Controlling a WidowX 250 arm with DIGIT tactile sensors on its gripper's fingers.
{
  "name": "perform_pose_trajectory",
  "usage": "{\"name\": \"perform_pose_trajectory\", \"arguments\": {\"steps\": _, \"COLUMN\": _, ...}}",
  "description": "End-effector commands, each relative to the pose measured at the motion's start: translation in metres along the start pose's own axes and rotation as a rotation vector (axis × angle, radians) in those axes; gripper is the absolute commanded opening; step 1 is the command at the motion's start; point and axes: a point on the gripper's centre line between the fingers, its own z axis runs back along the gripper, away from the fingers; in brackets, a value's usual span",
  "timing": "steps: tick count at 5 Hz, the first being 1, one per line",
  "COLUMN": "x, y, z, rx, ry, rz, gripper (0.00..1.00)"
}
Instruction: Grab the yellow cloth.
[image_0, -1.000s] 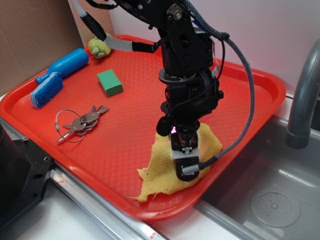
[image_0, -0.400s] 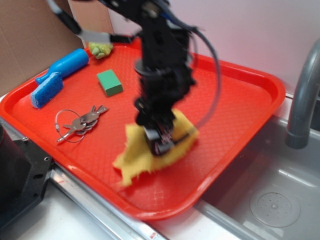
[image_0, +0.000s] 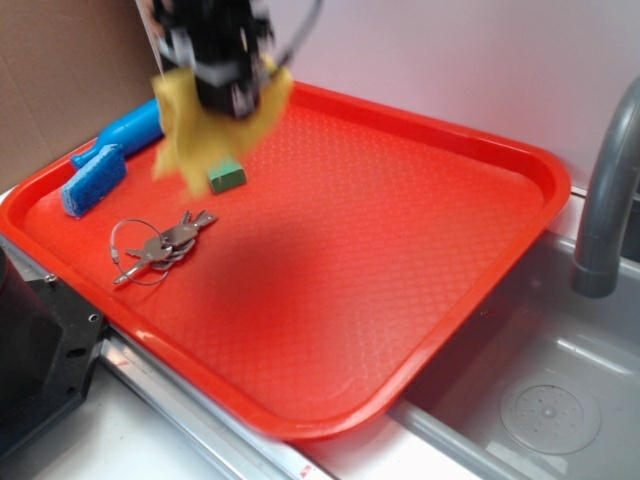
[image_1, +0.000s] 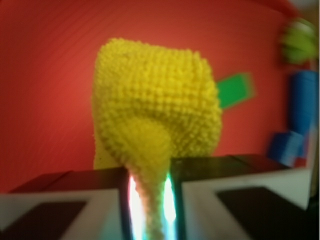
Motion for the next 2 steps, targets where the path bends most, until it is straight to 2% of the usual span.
{"name": "perform_pose_trajectory", "arguments": {"steps": 1, "x": 0.0177, "y": 0.0292, "z": 0.0644, "rx": -0.071, "ry": -0.037, "rz": 0.284, "gripper": 0.00}}
{"name": "perform_pose_trajectory", "arguments": {"steps": 2, "x": 0.0162, "y": 0.0346, "z": 0.0711, "rx": -0.097, "ry": -0.124, "rz": 0.246, "gripper": 0.00}}
